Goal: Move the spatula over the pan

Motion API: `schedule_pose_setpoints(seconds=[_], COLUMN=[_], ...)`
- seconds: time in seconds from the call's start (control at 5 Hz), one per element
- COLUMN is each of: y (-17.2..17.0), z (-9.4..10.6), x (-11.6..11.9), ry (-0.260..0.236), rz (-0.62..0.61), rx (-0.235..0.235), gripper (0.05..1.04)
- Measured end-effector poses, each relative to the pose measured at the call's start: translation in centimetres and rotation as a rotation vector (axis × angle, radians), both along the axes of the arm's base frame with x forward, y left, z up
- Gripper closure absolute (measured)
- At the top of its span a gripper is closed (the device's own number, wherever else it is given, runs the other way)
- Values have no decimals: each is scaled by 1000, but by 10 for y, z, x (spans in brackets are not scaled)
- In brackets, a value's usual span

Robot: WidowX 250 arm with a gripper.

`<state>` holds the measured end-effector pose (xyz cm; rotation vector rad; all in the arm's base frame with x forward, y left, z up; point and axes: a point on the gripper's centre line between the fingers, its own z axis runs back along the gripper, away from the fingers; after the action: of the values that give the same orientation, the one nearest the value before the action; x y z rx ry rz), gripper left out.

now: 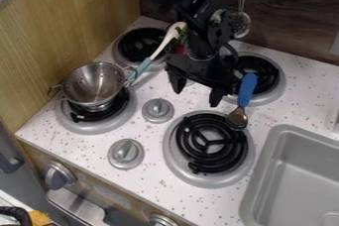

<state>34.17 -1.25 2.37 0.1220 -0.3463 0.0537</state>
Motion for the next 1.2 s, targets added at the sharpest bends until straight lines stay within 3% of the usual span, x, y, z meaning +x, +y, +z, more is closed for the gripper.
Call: schedule_pose_setpoints(seconds=[0.2,0.4,0.8,1.0,1.2], y=[0,18,59,80,104], z=[-9,-12,7,8,8], x=[-3,9,49,58,58], ry=[26,-55,-129,-127,-78], rz=[-1,-64,-253,-313,-267], rx=[4,49,175,194,174], gripper=[84,84,84,84,84])
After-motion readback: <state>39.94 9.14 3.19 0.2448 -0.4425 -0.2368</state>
